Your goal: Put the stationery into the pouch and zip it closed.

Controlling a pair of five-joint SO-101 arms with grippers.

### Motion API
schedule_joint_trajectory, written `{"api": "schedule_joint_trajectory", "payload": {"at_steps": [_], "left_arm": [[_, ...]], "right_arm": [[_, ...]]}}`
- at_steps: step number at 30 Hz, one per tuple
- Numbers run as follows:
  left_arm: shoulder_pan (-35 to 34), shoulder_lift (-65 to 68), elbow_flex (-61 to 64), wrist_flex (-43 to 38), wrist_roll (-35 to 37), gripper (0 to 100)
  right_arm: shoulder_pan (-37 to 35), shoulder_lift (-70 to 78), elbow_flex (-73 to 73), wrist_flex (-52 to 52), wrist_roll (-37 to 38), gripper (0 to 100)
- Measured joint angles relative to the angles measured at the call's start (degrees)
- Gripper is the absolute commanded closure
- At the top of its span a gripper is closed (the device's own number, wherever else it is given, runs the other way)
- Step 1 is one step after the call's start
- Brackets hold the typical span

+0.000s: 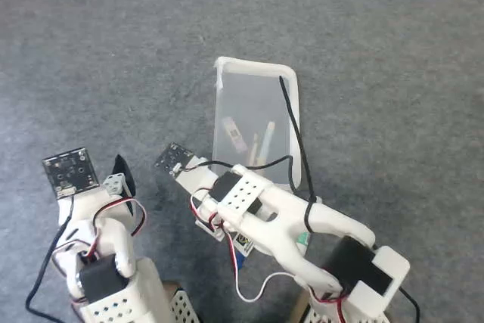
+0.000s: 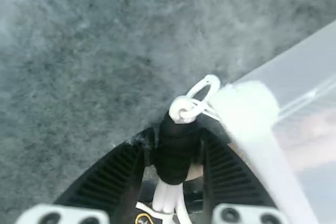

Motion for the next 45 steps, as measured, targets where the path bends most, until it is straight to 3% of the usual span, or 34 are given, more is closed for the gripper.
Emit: {"api": "schedule_joint_trajectory", "payload": {"at_steps": [3, 16, 19, 23, 30, 39, 45], "left_arm": [[0.0, 0.0, 0.0, 0.0, 0.0, 81], [0.0, 0.0, 0.0, 0.0, 0.0, 81], [0.0, 0.0, 0.0, 0.0, 0.0, 77], [0.0, 0.0, 0.0, 0.0, 3.34, 70], [0.35, 0.0, 0.0, 0.0, 6.68, 69], [11.69, 0.0, -1.32, 0.0, 6.51, 69], [20.13, 0.0, -1.58, 0.0, 2.55, 69]], "right_arm": [[0.09, 0.79, 0.0, -0.26, 0.0, 99.8], [3.52, -3.43, 0.0, 3.69, 0.7, 99.1], [5.45, -6.68, 0.0, 5.27, 0.7, 99.1], [7.3, -10.99, 0.09, 6.59, 0.7, 99.1], [8.18, -20.4, 6.24, 6.68, 0.7, 99.1], [12.75, -32.35, 10.81, 6.68, 3.34, 99.1], [15.38, -41.32, 13.36, 7.03, 3.43, 99.1]]}}
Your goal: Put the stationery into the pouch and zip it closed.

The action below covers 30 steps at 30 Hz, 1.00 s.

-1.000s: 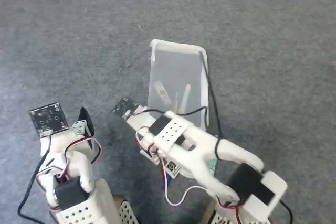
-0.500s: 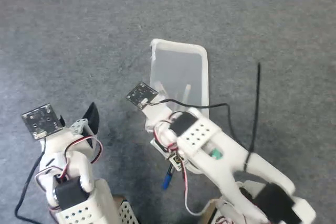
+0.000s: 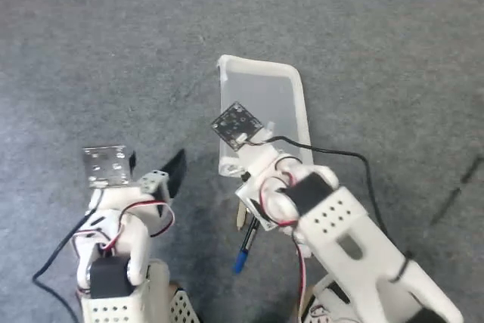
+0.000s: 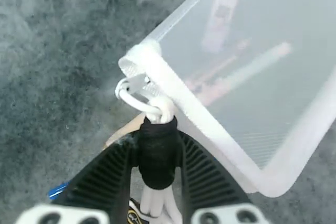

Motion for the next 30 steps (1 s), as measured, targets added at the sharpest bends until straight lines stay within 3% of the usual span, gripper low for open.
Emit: {"api": "schedule_joint_trajectory", "payload": {"at_steps": [8, 19, 30], "left_arm": [[8.62, 0.0, 0.0, 0.0, -1.41, 69], [16.09, 0.0, -0.09, 0.0, -3.96, 70], [17.41, 0.0, 1.32, -5.71, -4.04, 70]], "right_arm": [[2.37, -10.2, 3.16, 0.53, 0.0, 99.2], [2.37, -11.78, 3.34, 0.53, 0.0, 99.2], [2.37, -11.78, 3.34, 0.7, 0.0, 99.2]]}}
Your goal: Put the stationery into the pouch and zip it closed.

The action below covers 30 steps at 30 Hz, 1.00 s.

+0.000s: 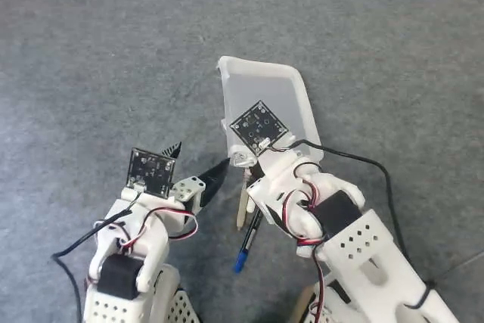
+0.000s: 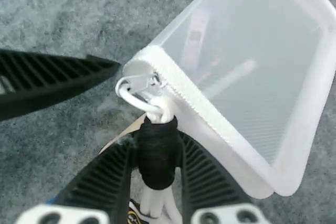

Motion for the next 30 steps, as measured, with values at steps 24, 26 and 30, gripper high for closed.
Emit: {"api": "schedule_joint_trajectory", "payload": {"at_steps": [24, 26, 30], "left_arm": [[4.4, 0.0, 5.45, -4.4, -0.09, 72], [4.48, 0.0, 5.45, -4.4, -0.26, 72], [4.66, 0.0, 5.45, -2.64, -0.09, 72]], "right_arm": [[-2.64, -10.73, 0.44, 6.77, 2.11, 99.2], [-2.64, -11.43, 1.67, 6.77, 2.11, 99.2], [-2.64, -11.43, 2.02, 6.77, 2.11, 99.2]]}}
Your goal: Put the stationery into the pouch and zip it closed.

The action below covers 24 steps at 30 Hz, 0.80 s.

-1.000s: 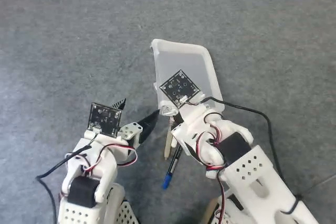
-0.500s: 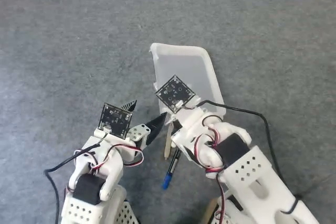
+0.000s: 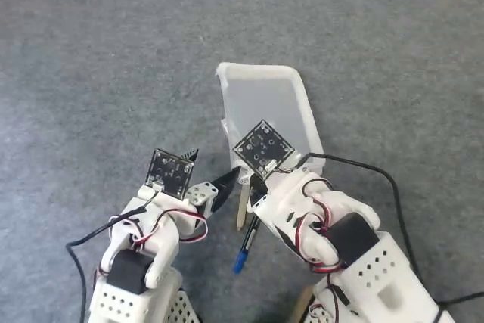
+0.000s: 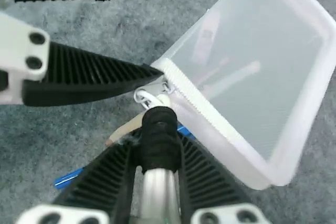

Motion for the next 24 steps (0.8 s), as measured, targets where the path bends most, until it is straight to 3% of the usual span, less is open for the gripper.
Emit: {"api": "schedule_joint_trajectory", "payload": {"at_steps": [17, 24], "left_arm": [[1.93, 0.0, 0.0, 4.13, 0.18, 72], [1.93, 0.0, 0.0, 2.55, 2.02, 76]], "right_arm": [[0.0, -0.35, 0.0, 0.0, 0.0, 99.2], [-4.04, -0.35, 0.0, 0.0, 0.0, 99.2]]}}
